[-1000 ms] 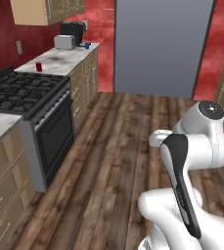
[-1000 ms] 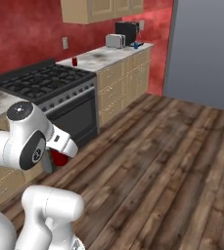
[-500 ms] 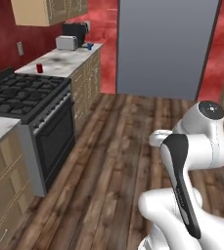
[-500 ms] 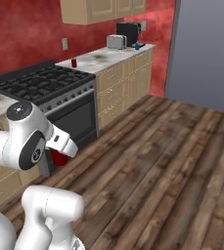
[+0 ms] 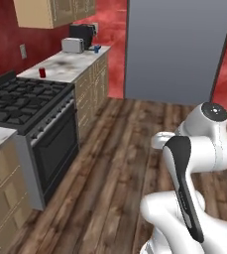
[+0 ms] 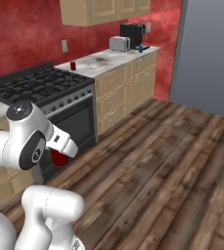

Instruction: Four empty soda cans are scattered around the kitchen. Gather all the cans and cluster them next to the stove for recycling.

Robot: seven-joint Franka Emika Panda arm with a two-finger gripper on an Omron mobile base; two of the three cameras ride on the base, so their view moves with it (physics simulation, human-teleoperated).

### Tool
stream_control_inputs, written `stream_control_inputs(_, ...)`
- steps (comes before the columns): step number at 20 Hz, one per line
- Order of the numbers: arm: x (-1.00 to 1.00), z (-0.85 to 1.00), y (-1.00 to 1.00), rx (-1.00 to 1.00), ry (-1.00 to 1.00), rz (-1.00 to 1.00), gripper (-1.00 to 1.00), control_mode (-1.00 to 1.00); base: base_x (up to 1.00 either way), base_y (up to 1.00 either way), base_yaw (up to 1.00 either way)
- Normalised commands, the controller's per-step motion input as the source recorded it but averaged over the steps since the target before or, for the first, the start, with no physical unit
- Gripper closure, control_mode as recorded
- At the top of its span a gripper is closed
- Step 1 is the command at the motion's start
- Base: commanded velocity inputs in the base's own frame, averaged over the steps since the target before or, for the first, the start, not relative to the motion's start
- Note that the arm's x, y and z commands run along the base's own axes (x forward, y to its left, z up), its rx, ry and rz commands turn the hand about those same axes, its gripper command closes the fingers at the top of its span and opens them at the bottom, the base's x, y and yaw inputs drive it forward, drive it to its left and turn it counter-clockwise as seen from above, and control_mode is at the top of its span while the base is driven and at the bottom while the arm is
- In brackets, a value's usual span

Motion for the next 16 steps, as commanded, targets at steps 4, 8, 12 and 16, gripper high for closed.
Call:
stream_control_inputs(4, 0.0, 0.0, 0.0, 0.0, 0.0, 0.0, 1.0, 1.0, 0.68, 0.0, 0.12)
stream_control_inputs(8, 0.0, 0.0, 0.0, 0.0, 0.0, 0.0, 1.0, 1.0, 0.7, 0.0, 0.13)
stream_control_inputs(12, 0.0, 0.0, 0.0, 0.0, 0.0, 0.0, 1.0, 1.0, 0.71, 0.0, 0.14)
stream_control_inputs(16, 0.0, 0.0, 0.0, 0.0, 0.0, 0.0, 1.0, 1.0, 0.71, -0.01, 0.15)
